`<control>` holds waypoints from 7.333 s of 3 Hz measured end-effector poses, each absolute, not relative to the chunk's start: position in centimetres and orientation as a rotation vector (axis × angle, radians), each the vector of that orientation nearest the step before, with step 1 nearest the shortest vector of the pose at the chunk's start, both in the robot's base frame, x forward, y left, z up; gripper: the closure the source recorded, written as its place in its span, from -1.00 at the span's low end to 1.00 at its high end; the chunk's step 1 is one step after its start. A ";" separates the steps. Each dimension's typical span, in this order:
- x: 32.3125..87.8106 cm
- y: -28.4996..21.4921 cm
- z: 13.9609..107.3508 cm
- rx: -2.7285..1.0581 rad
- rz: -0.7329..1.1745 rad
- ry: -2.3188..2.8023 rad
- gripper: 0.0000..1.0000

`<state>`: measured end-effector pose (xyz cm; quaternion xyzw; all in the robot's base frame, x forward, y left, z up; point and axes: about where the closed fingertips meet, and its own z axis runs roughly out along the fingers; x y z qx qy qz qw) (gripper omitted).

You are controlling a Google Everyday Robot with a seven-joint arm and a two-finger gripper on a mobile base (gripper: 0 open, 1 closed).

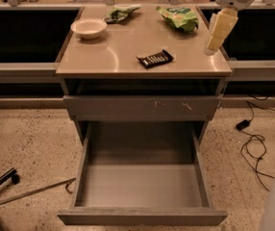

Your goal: Place rxbar chocolate into middle drawer

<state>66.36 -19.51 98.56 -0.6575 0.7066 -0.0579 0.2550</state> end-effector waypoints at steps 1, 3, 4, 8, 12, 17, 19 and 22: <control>69.9 -16.4 96.4 -1.844 -0.087 1.851 -1.00; 74.0 -12.9 92.0 -1.939 -0.001 1.813 -1.00; 76.0 -12.5 90.9 -1.962 -0.046 1.818 -1.00; 77.9 -10.9 86.5 -2.042 -0.021 1.831 -1.00; 77.8 -8.8 82.8 -2.083 0.094 1.845 -1.00; 77.4 -7.4 80.1 -2.115 0.128 1.961 -1.00; 79.0 -6.6 78.1 -2.061 0.087 2.030 -1.00; 78.1 -10.6 81.6 -1.946 -0.001 2.138 -1.00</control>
Offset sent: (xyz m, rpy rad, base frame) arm 0.0946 0.0686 -0.0542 0.0701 0.0942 0.1866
